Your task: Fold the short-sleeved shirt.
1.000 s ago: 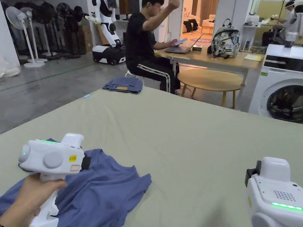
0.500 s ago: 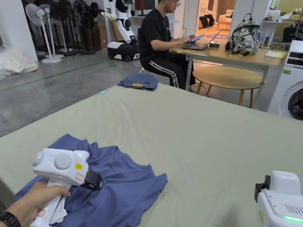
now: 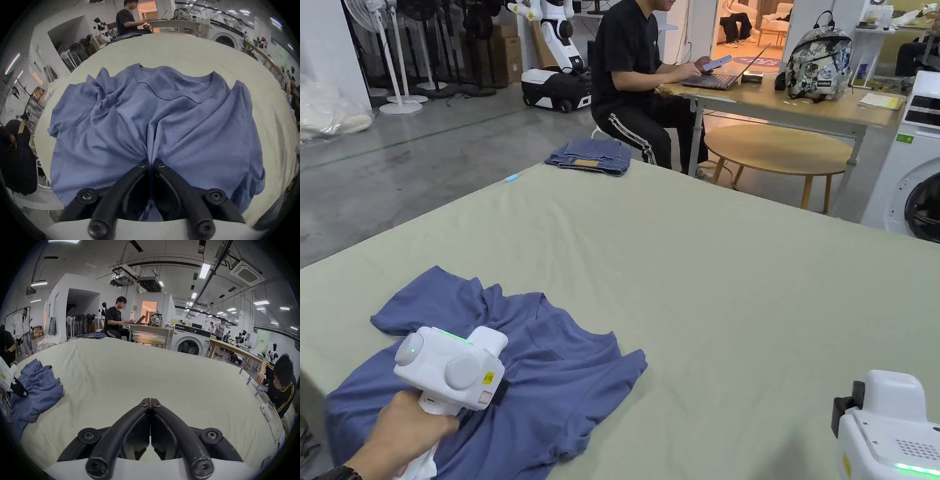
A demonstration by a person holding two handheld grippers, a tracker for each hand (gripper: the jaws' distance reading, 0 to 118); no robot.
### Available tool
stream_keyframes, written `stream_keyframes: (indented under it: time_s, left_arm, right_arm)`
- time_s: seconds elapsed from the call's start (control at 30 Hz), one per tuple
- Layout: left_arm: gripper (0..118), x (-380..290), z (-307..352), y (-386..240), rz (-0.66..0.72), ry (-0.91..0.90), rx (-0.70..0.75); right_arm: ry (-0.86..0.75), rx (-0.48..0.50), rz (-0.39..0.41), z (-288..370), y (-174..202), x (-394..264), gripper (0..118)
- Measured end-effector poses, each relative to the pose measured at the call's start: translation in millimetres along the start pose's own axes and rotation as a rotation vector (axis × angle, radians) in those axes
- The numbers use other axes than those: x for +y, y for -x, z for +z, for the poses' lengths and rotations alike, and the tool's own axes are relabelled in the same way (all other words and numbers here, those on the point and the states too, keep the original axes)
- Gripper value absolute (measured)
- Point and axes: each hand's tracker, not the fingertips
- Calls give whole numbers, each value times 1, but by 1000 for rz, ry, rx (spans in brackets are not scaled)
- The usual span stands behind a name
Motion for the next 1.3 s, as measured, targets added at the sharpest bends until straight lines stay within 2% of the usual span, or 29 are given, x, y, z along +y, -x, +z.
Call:
stream_keyframes:
  time_s: [0.13,0.3,0.37,0.6,0.77,0.97,1.23,1.3]
  left_arm:
    - [0,1,10,8,46,-77,-24]
    - [0,17,58,12,90,-245,-95]
    - [0,26,76,7,50,-294,-38]
    - [0,71,150,-22,61,-509,-126]
    - [0,108,195,-48,11,-629,-186]
    - [0,151,240,-118,-71,-711,-322]
    - [0,186,258,-257,-224,-747,-541]
    - [0,194,251,-289,-228,-729,-594]
  right_arm:
    - [11,-10,-27,-2,-5,-2,0]
    - [-7,-22,-57,4,-12,1,0]
    - [-28,-22,-64,7,-15,3,0]
    - [-79,-47,-96,18,-39,9,0]
    - [-118,-75,-108,37,-57,16,0]
    - [-157,-121,-123,63,-83,23,0]
    - [-185,-214,-135,95,-126,16,0]
    - [-187,-241,-140,103,-138,13,0]
